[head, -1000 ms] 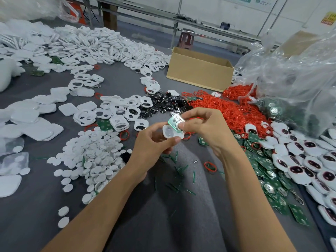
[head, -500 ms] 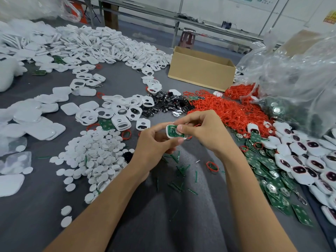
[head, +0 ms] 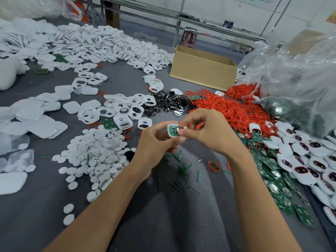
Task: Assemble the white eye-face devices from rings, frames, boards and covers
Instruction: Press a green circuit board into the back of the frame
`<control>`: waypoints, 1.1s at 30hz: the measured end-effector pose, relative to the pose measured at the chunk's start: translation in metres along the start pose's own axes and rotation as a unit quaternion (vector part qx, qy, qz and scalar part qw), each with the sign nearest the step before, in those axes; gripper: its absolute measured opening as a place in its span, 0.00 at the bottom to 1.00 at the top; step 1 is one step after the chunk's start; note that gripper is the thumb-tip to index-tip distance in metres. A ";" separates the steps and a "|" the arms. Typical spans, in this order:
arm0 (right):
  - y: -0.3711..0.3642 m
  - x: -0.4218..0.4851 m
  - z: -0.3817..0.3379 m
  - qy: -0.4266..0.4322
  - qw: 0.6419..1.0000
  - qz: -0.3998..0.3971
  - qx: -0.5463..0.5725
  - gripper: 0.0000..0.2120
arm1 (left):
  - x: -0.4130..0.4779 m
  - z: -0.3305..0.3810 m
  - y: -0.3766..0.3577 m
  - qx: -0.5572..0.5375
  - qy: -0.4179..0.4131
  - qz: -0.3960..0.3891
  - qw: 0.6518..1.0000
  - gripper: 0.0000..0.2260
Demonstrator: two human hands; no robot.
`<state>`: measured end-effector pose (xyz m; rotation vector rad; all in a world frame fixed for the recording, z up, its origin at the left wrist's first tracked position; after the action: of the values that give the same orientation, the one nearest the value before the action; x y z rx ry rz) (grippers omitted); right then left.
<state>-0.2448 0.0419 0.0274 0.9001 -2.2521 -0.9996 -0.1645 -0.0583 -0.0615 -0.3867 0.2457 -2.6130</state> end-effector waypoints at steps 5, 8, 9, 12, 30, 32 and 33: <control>-0.001 0.000 0.001 0.004 1.000 0.006 -0.002 0.04 | 0.000 0.000 0.000 0.000 0.005 -0.005 1.000 0.16; -0.001 0.000 0.004 -0.003 1.000 0.010 0.003 0.04 | 0.000 0.000 0.000 0.000 0.006 -0.008 1.000 0.16; -0.001 0.000 0.005 -0.004 1.000 0.011 0.002 0.04 | 0.000 0.000 0.000 0.001 0.007 -0.008 1.000 0.16; -0.002 0.000 0.005 -0.008 1.000 0.007 -0.002 0.04 | 0.000 0.000 0.000 0.002 0.008 -0.009 1.000 0.16; 0.007 -0.001 0.001 -0.025 0.998 0.033 0.037 0.06 | 0.000 -0.002 0.001 -0.020 0.031 0.009 0.999 0.15; 0.013 -0.001 -0.007 -0.011 0.996 0.081 0.044 0.05 | 0.001 -0.003 0.000 -0.022 0.034 0.014 0.999 0.15; 0.013 0.000 -0.015 -0.003 0.994 0.098 0.042 0.04 | 0.001 -0.002 -0.001 -0.023 0.034 0.015 0.999 0.14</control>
<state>-0.2399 0.0418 0.0464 0.6950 -2.3495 -0.8262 -0.1667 -0.0577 -0.0632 -0.3071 0.3313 -2.5985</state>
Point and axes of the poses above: each hand's wrist, its own x-axis towards the middle knuckle, its own y-axis out of the back of the hand, z = x × y, the point moved 6 cm from there along x, towards the middle knuckle, and after that the axes turned 7 degrees about -y, right-handed, at the moved point
